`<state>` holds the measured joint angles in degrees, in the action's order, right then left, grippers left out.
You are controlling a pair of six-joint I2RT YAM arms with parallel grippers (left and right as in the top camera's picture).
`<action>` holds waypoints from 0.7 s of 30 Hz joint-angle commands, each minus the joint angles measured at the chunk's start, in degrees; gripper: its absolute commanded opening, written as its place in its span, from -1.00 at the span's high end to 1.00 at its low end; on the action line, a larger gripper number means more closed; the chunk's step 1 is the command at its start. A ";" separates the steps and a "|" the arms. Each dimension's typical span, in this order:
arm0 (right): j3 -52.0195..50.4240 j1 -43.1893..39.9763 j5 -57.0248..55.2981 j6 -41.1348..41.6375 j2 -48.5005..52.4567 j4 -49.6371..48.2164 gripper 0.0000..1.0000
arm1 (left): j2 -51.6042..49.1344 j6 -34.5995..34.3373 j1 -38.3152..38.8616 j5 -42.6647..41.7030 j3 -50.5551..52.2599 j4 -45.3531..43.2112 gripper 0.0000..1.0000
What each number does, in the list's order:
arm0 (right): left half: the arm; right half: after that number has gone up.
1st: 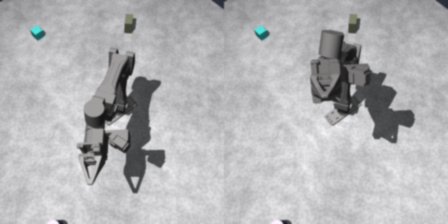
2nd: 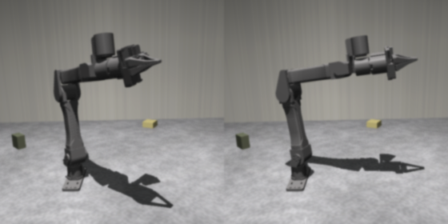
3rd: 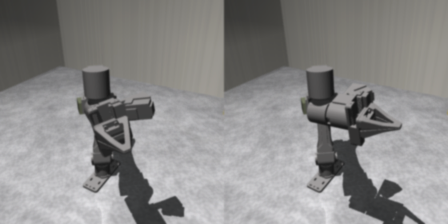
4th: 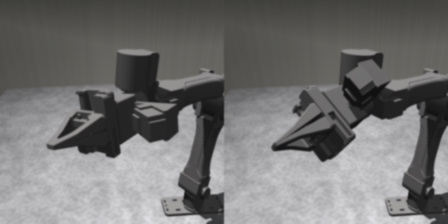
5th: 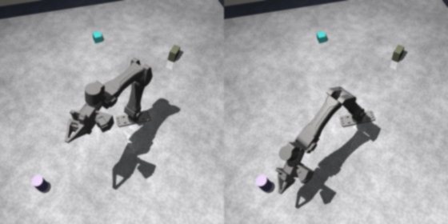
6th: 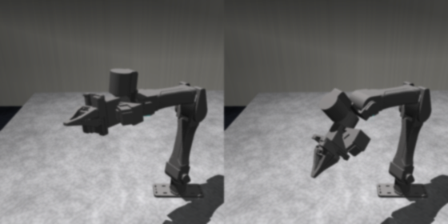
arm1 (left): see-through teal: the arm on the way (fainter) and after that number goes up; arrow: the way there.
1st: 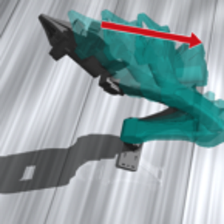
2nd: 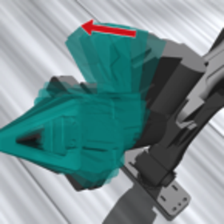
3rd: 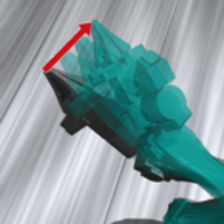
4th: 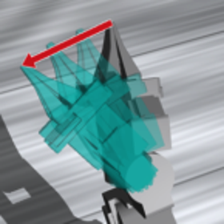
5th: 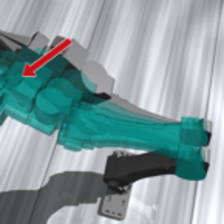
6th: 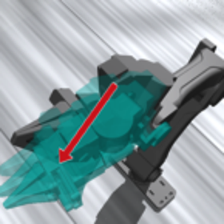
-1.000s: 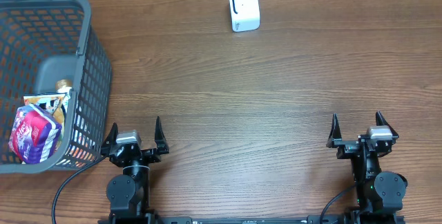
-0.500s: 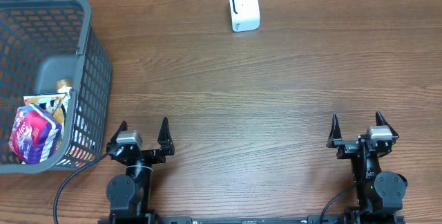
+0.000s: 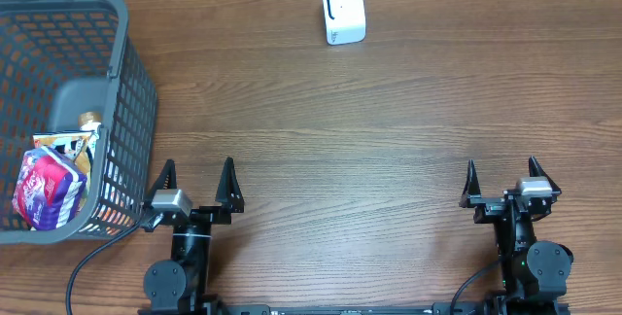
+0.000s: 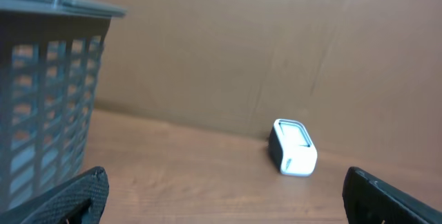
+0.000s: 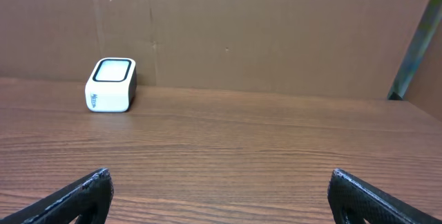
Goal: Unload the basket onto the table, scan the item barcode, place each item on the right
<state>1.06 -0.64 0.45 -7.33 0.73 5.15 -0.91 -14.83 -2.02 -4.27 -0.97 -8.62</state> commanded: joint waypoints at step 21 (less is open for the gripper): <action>-0.59 0.26 -0.39 -0.02 -0.55 -0.35 -1.00 | 0.55 4.00 -0.22 -2.60 -3.17 -7.30 -1.00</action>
<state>1.06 -0.64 0.47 -7.31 0.73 5.15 -0.91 -13.98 -2.02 -6.04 -1.26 -15.59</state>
